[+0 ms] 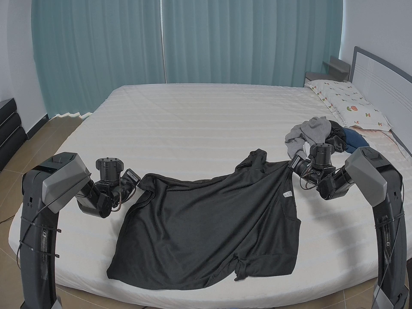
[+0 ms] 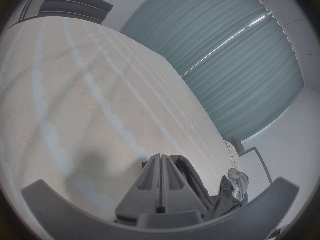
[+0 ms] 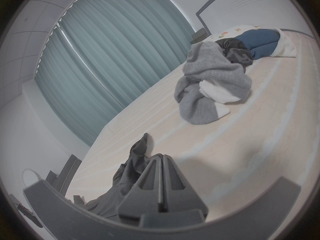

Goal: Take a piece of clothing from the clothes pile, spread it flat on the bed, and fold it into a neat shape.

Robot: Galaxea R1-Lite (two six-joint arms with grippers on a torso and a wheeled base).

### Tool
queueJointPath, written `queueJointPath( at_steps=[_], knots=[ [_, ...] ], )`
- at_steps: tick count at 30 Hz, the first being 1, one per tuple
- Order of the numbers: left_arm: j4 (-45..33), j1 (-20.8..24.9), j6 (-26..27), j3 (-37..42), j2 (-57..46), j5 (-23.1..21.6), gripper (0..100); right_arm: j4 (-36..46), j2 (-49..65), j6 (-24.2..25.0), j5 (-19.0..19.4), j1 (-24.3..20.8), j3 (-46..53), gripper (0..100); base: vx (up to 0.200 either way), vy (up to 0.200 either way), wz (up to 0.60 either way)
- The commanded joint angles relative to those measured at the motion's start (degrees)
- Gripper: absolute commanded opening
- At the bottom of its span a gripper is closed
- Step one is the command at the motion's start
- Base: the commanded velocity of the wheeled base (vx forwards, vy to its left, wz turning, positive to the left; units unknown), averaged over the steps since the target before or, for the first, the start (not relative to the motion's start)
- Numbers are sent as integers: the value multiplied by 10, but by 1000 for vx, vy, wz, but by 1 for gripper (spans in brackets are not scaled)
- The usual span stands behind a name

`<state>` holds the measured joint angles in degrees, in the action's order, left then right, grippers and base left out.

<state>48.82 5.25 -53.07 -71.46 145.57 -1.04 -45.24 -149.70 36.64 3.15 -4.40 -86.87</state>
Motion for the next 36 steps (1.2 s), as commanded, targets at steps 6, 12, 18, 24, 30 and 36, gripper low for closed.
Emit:
queueJointPath(
  at_steps=[6,12,18,24,30,36],
  knots=[
    [-6,0,20,3,3,-8,100,0,-2,1,0,4,2,0,0,0,0],
    [-7,6,75,16,5,-14,100,0,-2,3,0,-3,6,0,0,0,0],
    [0,12,72,-5,23,-15,100,0,-2,4,0,-7,6,0,0,0,0],
    [-6,13,71,-26,34,-16,0,-2,0,6,0,-12,6,0,0,0,0],
    [-2,12,59,-76,55,-4,0,-14,-2,6,-1,-16,7,0,0,0,0],
    [36,1,15,-127,73,54,0,-21,-1,6,-2,-16,6,0,0,0,0]
  ],
)
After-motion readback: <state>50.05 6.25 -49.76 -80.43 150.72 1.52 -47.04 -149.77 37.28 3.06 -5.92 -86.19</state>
